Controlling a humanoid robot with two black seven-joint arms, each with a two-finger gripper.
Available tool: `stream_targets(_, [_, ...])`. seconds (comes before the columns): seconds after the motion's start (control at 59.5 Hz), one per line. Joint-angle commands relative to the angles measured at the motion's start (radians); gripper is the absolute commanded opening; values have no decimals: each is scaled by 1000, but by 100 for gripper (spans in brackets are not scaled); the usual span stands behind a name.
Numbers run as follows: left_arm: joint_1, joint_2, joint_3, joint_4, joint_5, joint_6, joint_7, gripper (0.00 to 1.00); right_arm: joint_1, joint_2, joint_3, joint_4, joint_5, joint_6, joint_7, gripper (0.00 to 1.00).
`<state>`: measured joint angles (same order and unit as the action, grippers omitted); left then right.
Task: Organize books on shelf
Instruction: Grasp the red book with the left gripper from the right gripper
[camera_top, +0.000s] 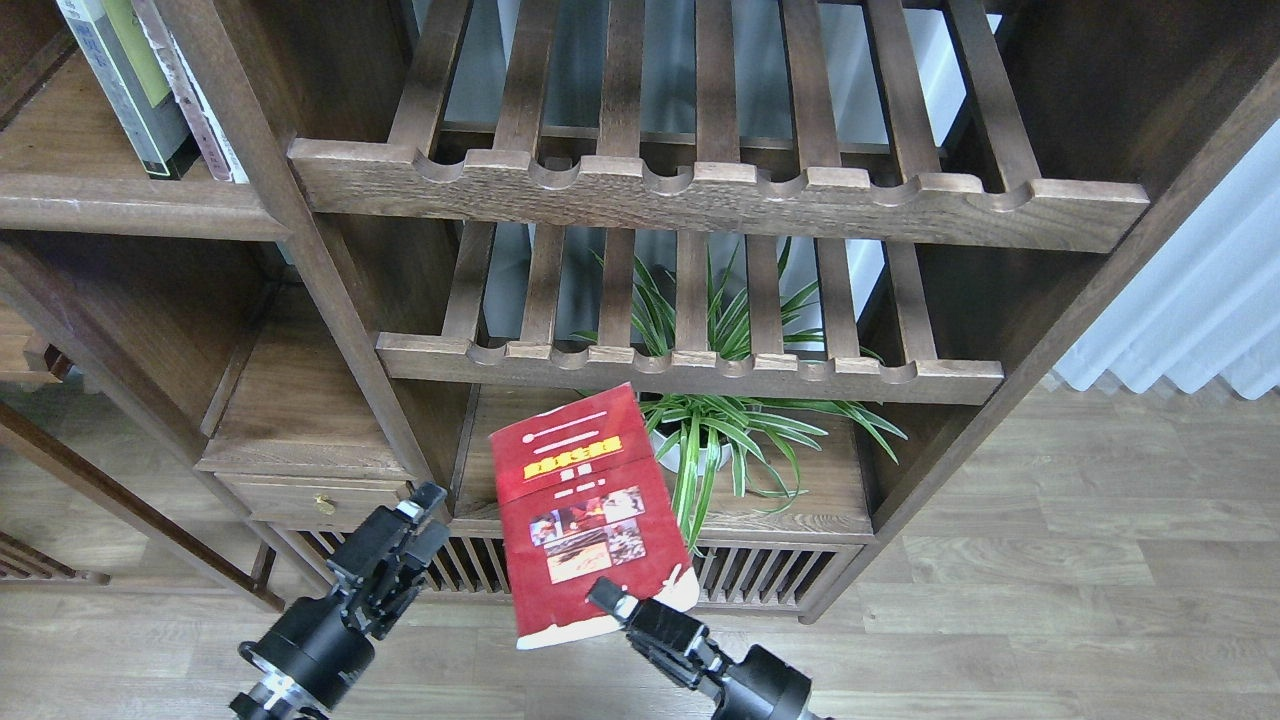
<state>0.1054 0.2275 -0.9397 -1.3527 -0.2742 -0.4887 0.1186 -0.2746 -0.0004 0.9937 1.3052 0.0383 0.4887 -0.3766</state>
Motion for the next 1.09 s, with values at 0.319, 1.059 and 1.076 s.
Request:
stream_targets(0.319, [-35, -34, 162, 14, -123, 0, -51, 69, -3, 0, -41, -4, -20, 0, -33, 5])
stream_targets(1.059, [-43, 50, 185, 6, -123, 0, -50, 10, 15, 0, -24, -26, -18, 0, -33, 5])
stream_targets(1.076, [-43, 55, 183, 4, -123, 0, -50, 9, 18, 0, -24, -27, -18, 0, -35, 5])
